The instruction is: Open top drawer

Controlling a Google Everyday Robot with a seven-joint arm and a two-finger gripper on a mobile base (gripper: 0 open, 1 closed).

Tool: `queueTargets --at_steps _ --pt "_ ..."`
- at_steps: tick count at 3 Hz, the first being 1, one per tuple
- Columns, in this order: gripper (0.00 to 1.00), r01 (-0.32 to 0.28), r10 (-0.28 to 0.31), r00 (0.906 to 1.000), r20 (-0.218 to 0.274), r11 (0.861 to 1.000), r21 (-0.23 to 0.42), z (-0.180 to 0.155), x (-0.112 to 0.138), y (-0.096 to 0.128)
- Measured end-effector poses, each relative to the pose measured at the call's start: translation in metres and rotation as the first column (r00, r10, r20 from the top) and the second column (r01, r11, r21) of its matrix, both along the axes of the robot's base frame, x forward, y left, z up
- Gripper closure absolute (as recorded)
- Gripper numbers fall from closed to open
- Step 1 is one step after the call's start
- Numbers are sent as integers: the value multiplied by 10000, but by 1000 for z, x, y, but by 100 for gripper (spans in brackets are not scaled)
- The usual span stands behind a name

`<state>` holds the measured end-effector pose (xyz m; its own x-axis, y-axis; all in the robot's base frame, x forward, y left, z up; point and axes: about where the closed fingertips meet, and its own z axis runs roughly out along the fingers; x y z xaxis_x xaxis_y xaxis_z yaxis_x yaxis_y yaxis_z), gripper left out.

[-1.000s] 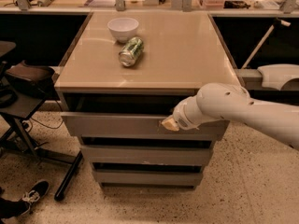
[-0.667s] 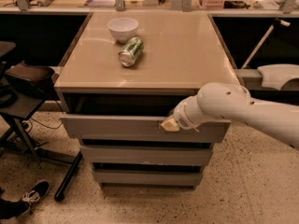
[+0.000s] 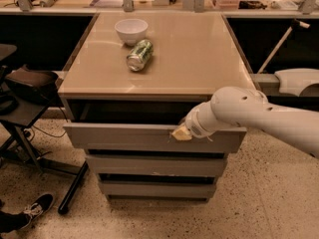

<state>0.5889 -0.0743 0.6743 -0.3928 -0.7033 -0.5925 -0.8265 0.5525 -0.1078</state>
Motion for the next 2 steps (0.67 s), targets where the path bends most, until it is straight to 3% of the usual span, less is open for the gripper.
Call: queueTargets --at_steps 1,2 --pt "100 261 -260 9994 213 9997 -29 0 -24 -2" --pt "100 264 -263 9994 214 9996 -26 1 -26 -5"
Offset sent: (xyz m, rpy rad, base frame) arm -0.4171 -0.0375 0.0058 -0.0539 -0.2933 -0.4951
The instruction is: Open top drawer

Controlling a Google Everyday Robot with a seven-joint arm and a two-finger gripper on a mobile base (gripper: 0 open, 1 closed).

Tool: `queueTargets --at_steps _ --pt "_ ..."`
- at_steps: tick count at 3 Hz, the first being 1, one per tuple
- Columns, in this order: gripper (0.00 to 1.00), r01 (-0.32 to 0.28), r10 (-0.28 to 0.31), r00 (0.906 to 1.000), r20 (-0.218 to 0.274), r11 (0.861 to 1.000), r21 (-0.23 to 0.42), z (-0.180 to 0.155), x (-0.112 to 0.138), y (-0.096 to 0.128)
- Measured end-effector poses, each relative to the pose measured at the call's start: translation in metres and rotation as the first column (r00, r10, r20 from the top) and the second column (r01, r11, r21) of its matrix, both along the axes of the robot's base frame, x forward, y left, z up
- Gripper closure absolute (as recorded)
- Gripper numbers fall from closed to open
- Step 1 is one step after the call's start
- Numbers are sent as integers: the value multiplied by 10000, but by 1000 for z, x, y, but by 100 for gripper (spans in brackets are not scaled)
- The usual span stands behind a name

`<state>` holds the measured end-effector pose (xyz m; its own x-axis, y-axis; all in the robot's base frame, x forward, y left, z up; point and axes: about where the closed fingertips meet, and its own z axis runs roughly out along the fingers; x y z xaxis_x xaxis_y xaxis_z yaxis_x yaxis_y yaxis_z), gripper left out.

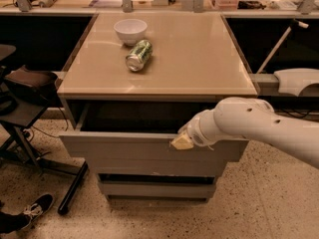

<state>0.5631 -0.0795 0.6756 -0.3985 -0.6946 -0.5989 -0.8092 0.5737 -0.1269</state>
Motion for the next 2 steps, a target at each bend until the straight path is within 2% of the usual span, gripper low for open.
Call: queueTargets --at_steps 2 --pt "100 605 -614 9980 161 9970 486 13 -17 2"
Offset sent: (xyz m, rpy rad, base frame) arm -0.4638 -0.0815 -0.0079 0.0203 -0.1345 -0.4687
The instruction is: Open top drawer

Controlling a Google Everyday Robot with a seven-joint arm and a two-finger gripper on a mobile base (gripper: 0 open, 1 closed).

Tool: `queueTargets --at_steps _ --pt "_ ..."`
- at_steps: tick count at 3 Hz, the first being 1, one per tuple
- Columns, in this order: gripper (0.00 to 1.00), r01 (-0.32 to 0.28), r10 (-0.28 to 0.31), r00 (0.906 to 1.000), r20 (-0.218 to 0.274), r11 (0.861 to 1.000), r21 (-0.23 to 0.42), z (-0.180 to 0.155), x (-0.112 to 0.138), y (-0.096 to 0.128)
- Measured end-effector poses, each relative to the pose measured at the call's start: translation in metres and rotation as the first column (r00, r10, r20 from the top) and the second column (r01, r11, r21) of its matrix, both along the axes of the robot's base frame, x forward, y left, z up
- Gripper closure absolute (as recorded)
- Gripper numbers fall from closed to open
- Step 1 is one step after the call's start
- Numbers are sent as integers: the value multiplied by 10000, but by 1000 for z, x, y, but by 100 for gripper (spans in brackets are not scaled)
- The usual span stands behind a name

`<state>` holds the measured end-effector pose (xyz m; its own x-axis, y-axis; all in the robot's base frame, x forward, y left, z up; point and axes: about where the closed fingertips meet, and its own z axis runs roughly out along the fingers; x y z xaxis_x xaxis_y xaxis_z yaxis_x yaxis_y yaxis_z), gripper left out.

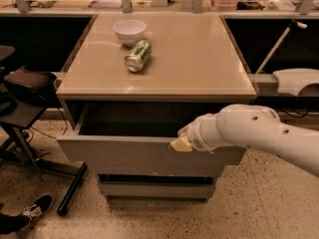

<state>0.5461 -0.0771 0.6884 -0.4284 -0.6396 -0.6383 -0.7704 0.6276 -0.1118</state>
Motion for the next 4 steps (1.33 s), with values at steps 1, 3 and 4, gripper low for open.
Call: queueTargets --at_steps 1,3,4 --pt "100 14 -14 10000 -1 10000 6 0 -2 -1" --pt "100 117 -117 9999 -4 9999 69 -1 -22 -4" --pt "100 183 -183 9998 -48 9998 112 -3 -37 -6"
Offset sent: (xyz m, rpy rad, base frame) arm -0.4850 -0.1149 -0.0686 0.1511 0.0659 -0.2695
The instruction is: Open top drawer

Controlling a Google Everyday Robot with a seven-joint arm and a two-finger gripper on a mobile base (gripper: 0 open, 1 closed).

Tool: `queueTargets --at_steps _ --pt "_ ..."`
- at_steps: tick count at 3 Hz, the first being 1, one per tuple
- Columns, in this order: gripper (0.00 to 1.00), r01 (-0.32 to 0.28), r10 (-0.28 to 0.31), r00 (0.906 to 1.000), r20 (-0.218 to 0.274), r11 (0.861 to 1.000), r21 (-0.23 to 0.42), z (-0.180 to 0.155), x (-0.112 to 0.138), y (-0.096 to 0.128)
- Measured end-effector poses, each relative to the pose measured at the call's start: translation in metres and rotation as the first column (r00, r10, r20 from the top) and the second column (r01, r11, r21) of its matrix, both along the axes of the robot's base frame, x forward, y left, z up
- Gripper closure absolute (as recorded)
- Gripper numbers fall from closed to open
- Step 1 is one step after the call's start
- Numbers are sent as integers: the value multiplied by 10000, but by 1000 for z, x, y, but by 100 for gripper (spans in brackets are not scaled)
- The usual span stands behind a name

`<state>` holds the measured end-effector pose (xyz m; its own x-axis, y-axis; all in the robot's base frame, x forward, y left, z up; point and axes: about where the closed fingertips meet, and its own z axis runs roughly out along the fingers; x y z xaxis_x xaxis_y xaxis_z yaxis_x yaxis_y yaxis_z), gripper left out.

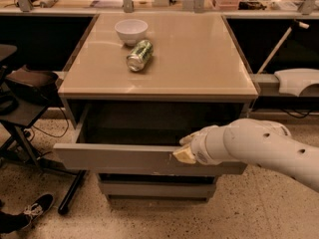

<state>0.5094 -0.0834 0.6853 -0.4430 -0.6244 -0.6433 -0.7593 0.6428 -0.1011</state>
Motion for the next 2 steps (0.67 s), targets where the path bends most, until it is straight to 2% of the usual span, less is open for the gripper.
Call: queueTargets --at_steps 1,2 --pt "100 0 0 10000 1 10000 0 1 -1 0" --pt "100 29 -28 10000 -76 10000 68 -1 -15 -2"
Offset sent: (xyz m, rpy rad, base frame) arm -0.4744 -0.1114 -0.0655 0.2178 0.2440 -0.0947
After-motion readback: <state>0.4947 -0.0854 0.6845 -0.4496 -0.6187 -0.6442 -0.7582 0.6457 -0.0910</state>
